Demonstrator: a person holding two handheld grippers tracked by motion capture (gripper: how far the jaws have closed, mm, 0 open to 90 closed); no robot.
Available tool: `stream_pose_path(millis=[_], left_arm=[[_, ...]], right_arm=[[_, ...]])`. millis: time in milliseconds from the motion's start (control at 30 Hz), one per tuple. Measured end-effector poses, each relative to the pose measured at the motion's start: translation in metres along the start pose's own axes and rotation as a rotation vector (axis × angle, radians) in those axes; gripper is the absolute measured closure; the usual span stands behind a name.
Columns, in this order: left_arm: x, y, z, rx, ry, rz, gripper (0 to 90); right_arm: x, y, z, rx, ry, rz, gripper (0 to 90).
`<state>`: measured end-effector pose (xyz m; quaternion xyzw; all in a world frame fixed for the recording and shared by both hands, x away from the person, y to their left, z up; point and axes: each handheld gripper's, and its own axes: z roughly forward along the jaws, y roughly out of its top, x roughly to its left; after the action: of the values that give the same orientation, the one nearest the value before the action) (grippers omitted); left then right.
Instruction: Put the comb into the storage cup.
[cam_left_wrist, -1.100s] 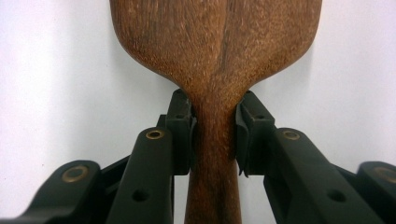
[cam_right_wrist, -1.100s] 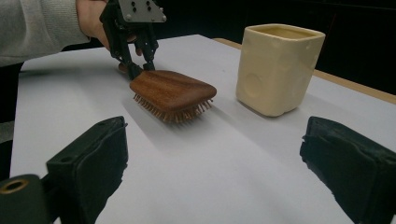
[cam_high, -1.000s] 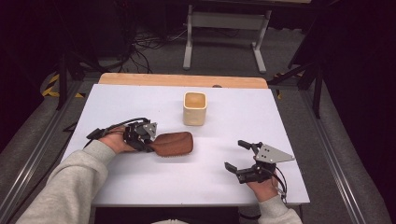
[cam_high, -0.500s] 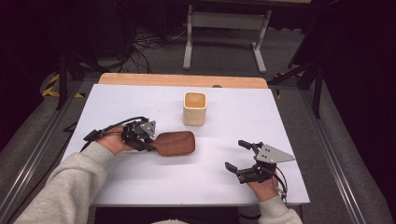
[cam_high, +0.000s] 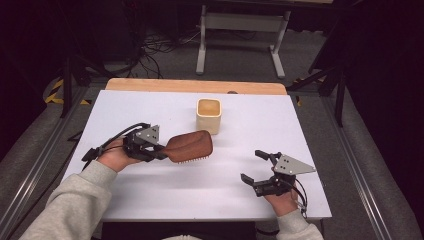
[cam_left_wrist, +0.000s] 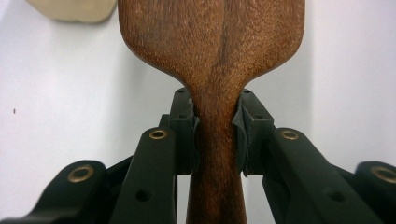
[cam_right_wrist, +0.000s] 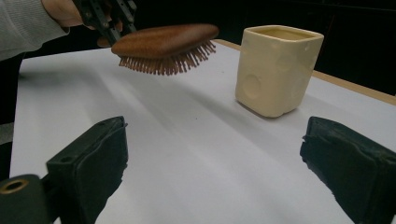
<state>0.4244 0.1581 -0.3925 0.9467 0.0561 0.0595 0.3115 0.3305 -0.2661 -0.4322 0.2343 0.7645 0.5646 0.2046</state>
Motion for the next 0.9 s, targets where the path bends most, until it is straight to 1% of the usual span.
stream_pose_path(millis=[167,300,367,400,500,667,700,767,833,867,900], left_arm=[[-0.009,0.001,-0.008,-0.075,0.018,-0.010,72.8],[-0.015,0.001,-0.012,-0.116,0.019,-0.011,72.8],[-0.019,0.000,-0.013,-0.156,0.031,-0.018,72.8],[-0.020,0.000,-0.014,-0.169,0.030,-0.022,72.7],[-0.026,-0.003,-0.016,-0.214,0.048,-0.043,72.7],[-0.034,-0.009,-0.017,-0.309,0.084,-0.077,72.7],[-0.036,-0.011,-0.016,-0.325,0.085,-0.087,72.7],[-0.039,-0.015,-0.015,-0.343,0.093,-0.103,72.7],[-0.040,-0.016,-0.014,-0.351,0.098,-0.108,72.7],[-0.042,-0.019,-0.012,-0.367,0.101,-0.121,72.7],[-0.042,-0.020,-0.011,-0.375,0.099,-0.125,72.7]], right_arm=[[0.000,0.000,0.000,0.002,-0.001,-0.001,7.4],[0.000,0.000,0.001,0.002,0.001,0.000,7.3],[0.000,0.000,0.001,0.003,0.002,0.001,7.4],[0.001,0.000,0.001,0.003,0.003,0.001,7.3],[0.001,0.000,0.001,0.004,0.004,0.001,7.3],[0.001,0.000,0.001,0.002,0.005,0.002,7.4],[0.001,0.000,0.001,0.003,0.007,0.002,7.4],[0.001,0.000,0.001,0.002,0.008,0.003,7.3],[0.001,0.000,0.002,0.003,0.008,0.003,7.3],[0.001,0.000,0.002,0.002,0.009,0.003,7.3],[0.001,0.000,0.002,0.004,0.009,0.003,7.3]])
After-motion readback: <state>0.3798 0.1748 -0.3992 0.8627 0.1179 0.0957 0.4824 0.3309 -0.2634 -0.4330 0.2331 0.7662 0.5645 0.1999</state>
